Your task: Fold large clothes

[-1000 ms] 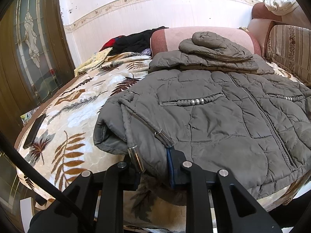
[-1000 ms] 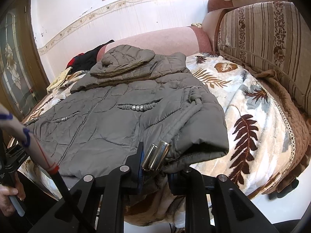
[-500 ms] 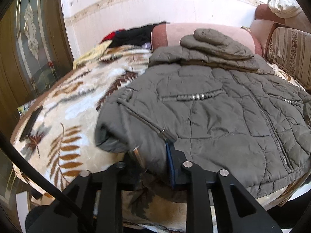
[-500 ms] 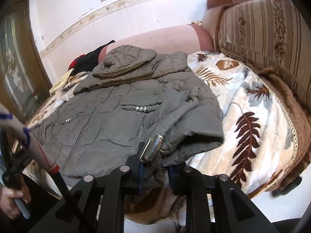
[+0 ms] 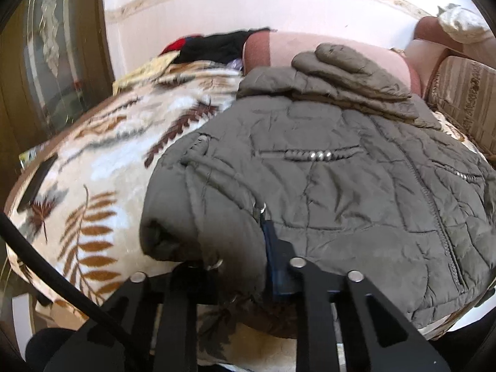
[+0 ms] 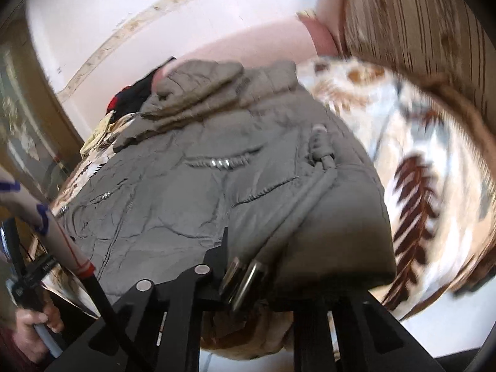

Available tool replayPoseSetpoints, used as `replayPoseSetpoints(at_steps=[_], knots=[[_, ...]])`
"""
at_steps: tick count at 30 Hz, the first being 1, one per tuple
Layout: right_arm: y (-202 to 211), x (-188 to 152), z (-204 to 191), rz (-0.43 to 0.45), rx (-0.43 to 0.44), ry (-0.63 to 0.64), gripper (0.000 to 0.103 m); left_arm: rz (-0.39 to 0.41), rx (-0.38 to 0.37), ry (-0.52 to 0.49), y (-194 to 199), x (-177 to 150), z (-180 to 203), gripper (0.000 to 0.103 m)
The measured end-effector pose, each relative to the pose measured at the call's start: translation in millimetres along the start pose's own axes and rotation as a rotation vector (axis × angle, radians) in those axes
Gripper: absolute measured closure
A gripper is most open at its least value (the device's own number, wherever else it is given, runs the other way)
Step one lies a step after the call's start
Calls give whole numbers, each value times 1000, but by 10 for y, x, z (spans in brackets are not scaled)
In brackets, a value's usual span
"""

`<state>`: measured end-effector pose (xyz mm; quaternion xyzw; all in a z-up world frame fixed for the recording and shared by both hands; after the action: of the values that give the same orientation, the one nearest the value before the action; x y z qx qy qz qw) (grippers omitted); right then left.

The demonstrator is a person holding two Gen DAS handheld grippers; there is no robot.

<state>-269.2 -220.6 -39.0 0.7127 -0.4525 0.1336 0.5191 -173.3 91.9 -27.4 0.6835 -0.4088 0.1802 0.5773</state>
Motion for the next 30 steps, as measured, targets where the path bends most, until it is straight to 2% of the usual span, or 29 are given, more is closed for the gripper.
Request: replayPoseSetpoints(at_steps=[4,8,18,23,26,30], knots=[[181,87,-115,97,-33,94,90,49,3,-21,119,74,14,89],[363,112,-178,135,-16,125,90,102,10,-46,304,157,21,90],[550,248,-232,137,35,108,90,118,-13,-50,497,230,-40,90],[650,501,-350,158,73,107,90,153,-31,-51,581,489,-140,89],[712,749,-442,179,96,109,90,184,-46,-33,638,773,-228,89],[722,1196,-554,215,121,98,90,234,-67,-16,694,1315,-338,89]])
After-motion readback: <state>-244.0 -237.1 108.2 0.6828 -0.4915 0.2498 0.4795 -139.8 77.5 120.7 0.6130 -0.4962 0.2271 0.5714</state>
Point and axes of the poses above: each gripper's, at about its wrist camera, not at the fingertips, and y roughly against the way its jaws point, z to its right, x to its top, the point moved 10 cm from there along -y, roughly the way its jaws point, and after that the axes turned 15 degrees about -y, right-handed, at the moved point
